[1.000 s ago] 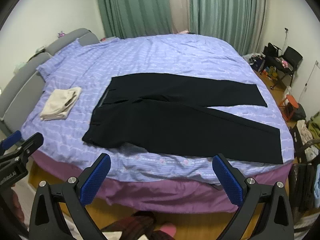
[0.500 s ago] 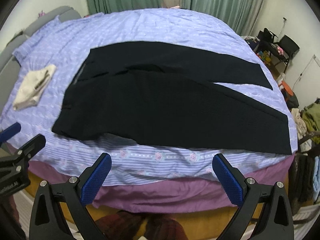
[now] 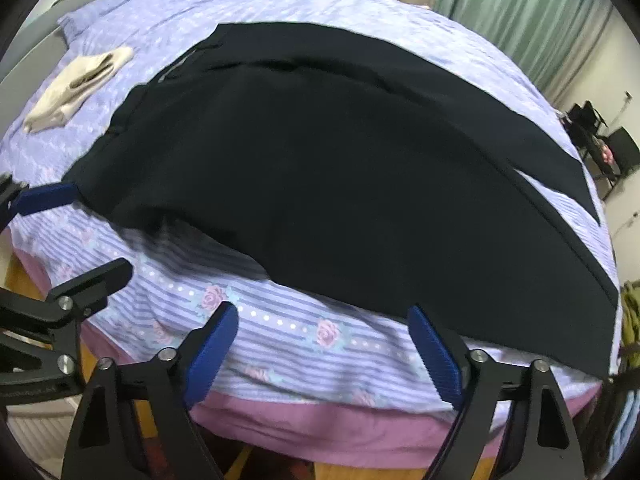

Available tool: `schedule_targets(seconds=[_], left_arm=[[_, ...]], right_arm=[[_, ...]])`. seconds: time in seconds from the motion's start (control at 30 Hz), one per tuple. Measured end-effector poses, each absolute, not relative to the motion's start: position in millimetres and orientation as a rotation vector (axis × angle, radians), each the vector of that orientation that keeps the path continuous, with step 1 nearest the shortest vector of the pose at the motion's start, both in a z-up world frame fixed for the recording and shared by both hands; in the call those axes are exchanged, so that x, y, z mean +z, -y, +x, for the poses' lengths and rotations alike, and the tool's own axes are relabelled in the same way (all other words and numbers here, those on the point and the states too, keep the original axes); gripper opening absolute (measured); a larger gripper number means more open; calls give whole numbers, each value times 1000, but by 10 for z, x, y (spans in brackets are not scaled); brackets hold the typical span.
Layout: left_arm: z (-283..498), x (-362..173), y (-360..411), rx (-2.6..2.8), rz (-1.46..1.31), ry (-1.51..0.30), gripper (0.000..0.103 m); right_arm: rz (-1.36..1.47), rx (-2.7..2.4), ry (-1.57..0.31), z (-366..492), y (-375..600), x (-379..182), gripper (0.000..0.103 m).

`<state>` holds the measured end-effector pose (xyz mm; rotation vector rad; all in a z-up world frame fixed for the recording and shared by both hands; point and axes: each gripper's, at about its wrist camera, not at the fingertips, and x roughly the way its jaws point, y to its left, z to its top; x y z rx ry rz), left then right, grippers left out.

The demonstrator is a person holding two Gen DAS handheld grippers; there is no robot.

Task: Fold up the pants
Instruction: 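Lower both grippers to the trouser hems and close on them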

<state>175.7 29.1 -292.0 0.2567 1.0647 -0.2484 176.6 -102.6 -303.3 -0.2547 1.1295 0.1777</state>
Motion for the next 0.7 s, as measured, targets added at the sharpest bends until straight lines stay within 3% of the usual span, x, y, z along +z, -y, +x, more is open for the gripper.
schedule_targets(seconds=[0.27, 0.43, 0.53, 0.6, 0.7], left_arm=[[1985, -3188, -212, -249, 322, -1070, 74], [2131, -3223, -244, -255, 344, -1084, 38], [2160, -3128, -293, -269, 329, -1086, 23], [2198, -3026, -299, -252, 358, -1072, 22], [2259, -2894, -316, -224, 356, -1067, 22]], right_arm=[[-247, 246, -1123, 1949, 925, -3365, 73], [-294, 255, -1080, 2018, 810, -3418, 66], [-299, 274, -1076, 2082, 751, -3398, 48], [-295, 288, -1092, 2122, 724, -3377, 28], [-256, 295, -1117, 2208, 756, -3233, 14]])
